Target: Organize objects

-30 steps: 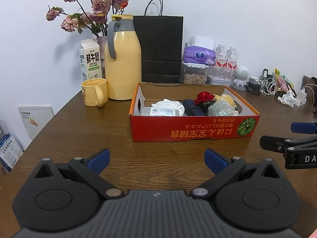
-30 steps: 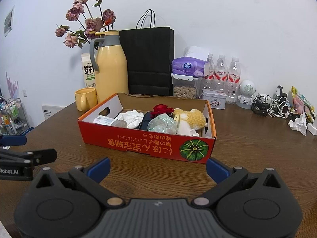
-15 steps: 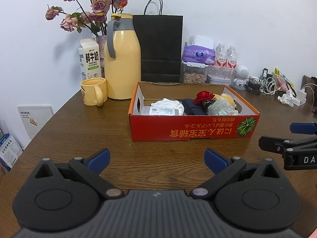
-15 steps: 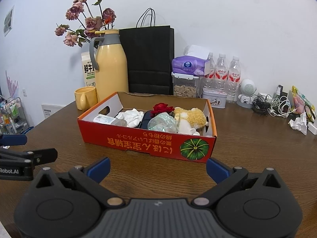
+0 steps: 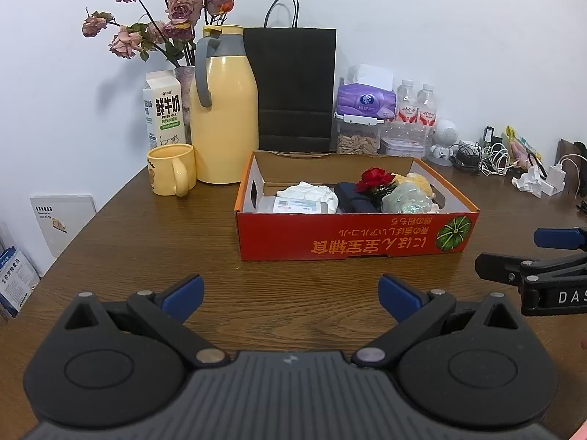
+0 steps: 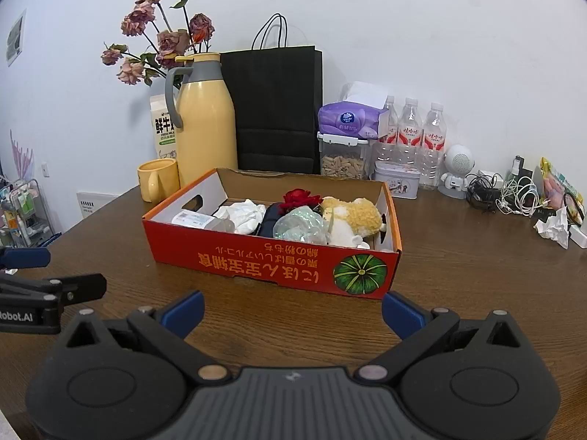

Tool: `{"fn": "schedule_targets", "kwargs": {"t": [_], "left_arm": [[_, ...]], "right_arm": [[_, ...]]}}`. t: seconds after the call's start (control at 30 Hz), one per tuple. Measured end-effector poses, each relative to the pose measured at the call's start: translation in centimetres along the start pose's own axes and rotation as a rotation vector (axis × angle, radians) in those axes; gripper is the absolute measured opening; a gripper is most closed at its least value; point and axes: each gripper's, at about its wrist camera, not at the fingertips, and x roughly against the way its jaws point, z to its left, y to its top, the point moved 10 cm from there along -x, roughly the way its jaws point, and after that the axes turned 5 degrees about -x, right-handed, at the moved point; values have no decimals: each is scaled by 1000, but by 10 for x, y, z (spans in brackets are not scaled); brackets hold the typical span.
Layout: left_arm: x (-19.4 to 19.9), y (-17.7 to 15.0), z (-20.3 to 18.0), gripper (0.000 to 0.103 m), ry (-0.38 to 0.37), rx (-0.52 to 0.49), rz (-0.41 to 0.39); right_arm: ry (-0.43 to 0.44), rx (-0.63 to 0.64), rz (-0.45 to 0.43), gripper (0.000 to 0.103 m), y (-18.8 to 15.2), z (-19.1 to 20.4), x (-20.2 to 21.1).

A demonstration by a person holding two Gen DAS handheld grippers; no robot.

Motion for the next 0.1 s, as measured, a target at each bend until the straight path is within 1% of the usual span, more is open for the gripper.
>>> {"fn": "schedule_targets", "kwargs": {"t": [0.1], "left_arm": [[-2, 1, 1, 103, 3, 3, 1]], "right_arm": [[-1, 0, 0, 103, 0, 0, 0]]}}
